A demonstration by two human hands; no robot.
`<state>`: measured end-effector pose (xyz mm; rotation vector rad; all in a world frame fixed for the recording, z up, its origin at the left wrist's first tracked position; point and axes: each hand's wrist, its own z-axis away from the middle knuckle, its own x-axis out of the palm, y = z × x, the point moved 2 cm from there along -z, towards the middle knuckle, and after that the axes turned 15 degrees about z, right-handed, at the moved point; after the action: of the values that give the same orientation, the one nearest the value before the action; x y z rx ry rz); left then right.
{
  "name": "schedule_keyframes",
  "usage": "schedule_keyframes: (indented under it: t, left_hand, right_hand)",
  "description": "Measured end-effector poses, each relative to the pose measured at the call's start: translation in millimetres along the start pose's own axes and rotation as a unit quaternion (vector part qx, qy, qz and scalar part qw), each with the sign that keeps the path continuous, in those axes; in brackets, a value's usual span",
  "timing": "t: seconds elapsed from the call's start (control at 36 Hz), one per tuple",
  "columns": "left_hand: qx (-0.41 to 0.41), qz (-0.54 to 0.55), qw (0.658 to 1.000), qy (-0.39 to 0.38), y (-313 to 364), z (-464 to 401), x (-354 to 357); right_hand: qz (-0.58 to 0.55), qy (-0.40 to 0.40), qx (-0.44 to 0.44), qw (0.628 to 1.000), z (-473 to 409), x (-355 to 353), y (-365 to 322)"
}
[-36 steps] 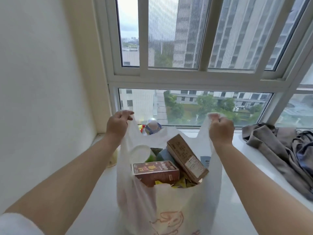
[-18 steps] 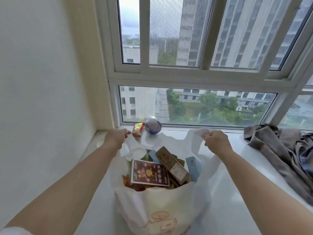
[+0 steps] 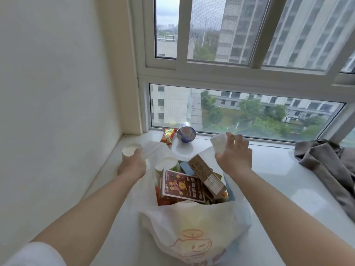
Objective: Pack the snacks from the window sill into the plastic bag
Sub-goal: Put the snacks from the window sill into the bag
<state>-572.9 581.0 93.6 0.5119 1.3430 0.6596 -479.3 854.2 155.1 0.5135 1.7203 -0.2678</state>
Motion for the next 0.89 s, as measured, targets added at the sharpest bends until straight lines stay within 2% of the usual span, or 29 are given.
schedule_keyframes:
  t: [0.17,0.28,0.42,0.56,0.64,0.75,0.89]
  left_hand:
    - [-0.049,-0.017,0.999,-0.017,-26.6,-17.9,-4.0]
    - [-0.087,-0.035,0.994,-0.049,-32.5,-40.5,-5.9]
    - [-0.156,0.066,0.98,-0.104,-35.2,-88.2,-2.0]
    - [-0.093,0.03,0.99,-0.106,-44.6,-150.5,3.9]
    - [-0.088,-0.036,0.988,-0.126,-48.3,-183.0,13.8]
    - [-0.134,-0.034,0.985,-0.1,-54.6,-230.0,32.9]
    - [-0.076,-0.121,0.983,-0.115,-60.2,-278.8,59.1]
  right_hand:
    - [0.033,0.04,-0.088,0.995,-15.2,8.3,-47.5]
    - [0.05,0.016,-0.136,0.989,-35.7,19.9,-79.4]
    - [0.073,-0.018,-0.171,0.982,-66.5,44.4,-122.3]
    - [0.073,-0.049,-0.174,0.981,-101.1,76.0,-167.4]
    - [0.07,-0.078,-0.178,0.979,-121.3,99.6,-194.6]
    - [0.053,-0.126,-0.177,0.975,-152.7,133.0,-225.5]
    - [0.019,-0.197,-0.158,0.967,-192.4,174.5,-252.8]
